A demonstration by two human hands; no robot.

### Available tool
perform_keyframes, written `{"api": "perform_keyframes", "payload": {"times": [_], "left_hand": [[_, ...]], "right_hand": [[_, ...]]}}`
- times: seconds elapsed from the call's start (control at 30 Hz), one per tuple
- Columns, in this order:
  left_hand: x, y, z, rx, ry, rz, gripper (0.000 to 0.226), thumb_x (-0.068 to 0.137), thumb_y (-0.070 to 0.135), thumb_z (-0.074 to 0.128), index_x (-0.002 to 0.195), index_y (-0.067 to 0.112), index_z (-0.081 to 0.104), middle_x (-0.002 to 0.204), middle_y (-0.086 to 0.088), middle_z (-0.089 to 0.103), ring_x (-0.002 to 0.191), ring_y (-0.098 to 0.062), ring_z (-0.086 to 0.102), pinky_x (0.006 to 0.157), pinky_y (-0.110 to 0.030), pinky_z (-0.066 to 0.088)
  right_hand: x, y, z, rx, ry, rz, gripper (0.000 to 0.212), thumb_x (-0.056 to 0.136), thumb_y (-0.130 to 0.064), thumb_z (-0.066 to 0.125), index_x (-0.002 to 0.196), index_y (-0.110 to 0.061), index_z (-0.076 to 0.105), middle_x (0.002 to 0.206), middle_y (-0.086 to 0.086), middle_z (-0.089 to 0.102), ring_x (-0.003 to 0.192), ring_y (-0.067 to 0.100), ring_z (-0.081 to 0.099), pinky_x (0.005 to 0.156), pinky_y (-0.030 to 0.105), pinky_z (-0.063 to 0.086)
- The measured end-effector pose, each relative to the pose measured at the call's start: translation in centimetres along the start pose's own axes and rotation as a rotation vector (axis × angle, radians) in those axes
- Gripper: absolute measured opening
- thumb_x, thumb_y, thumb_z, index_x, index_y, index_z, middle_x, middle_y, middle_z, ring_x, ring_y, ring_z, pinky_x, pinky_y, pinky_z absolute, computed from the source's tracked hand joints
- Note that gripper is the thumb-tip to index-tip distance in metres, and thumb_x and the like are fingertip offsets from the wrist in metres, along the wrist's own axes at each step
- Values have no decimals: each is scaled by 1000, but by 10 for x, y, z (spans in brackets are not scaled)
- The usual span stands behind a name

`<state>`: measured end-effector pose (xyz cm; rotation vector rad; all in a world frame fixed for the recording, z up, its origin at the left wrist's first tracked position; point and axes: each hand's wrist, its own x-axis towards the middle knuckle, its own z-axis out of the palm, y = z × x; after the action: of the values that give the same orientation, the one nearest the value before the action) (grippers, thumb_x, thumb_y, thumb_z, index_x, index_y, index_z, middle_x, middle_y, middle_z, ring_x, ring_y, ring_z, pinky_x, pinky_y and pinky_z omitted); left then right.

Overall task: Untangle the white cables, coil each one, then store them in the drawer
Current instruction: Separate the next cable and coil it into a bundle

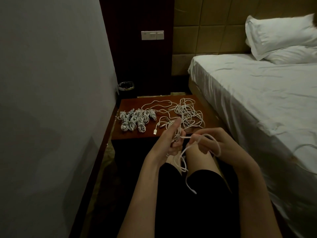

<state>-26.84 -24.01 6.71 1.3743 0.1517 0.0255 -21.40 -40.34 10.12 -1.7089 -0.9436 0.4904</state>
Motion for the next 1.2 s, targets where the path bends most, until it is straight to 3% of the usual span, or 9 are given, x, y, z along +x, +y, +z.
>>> {"api": "perform_keyframes", "payload": {"times": [0.13,0.23,0.3,0.43,0.57,0.7,0.87,1.0,1.2], "left_hand": [[0,1,-5,-25,-78,13,52,83,65,50,63,17,49,42,8,27,35,-5,19,36,-16,13],[-1,0,-2,-13,-192,0,55,79,69,54,59,18,52,42,9,27,35,-4,18,36,-15,16],[-2,-2,-1,-14,-277,22,53,72,69,66,61,19,54,42,10,29,34,-2,20,35,-14,18],[-4,-1,-2,-14,-277,-96,43,78,46,73,52,21,49,43,7,28,33,-4,22,33,-14,23],[-5,-3,0,36,-256,-104,55,89,58,49,53,17,41,44,6,22,36,-7,20,36,-15,22],[-2,-5,-3,-60,-177,37,57,94,59,35,52,22,47,43,9,26,34,-3,20,44,-21,13],[3,-5,-3,-77,-83,70,55,96,54,29,92,10,61,44,6,31,36,-5,23,44,-23,18],[1,0,-3,-65,-190,65,56,92,55,39,133,20,54,50,6,30,40,-4,23,39,-16,22],[3,4,1,-4,101,157,53,99,51,32,79,16,66,49,7,32,43,-7,30,47,-19,28]], "right_hand": [[-2,9,-9,167,-91,55,33,85,-35,58,77,-5,67,52,4,46,47,11,43,52,20,41],[7,15,-5,321,-147,62,60,66,-63,75,70,-5,60,39,-7,43,33,2,39,42,14,38],[16,17,2,350,-178,20,48,68,-65,71,67,-18,67,35,-11,44,31,-3,40,39,10,38],[19,17,6,293,48,72,43,88,-39,63,48,-21,64,35,-8,41,32,1,39,38,11,36],[14,10,8,215,203,111,25,90,-21,60,80,1,66,53,2,53,48,8,48,47,15,42],[7,7,4,339,151,189,14,83,-12,67,94,-4,68,67,3,62,57,9,57,56,20,53],[2,3,-3,324,110,243,14,83,1,64,96,-2,69,76,3,72,65,14,69,61,21,58],[5,3,0,147,225,213,11,84,-1,66,91,-9,71,74,2,73,63,14,69,57,22,57],[16,9,14,195,238,215,11,83,-6,70,94,-8,70,82,6,72,67,12,70,62,20,56]]}}
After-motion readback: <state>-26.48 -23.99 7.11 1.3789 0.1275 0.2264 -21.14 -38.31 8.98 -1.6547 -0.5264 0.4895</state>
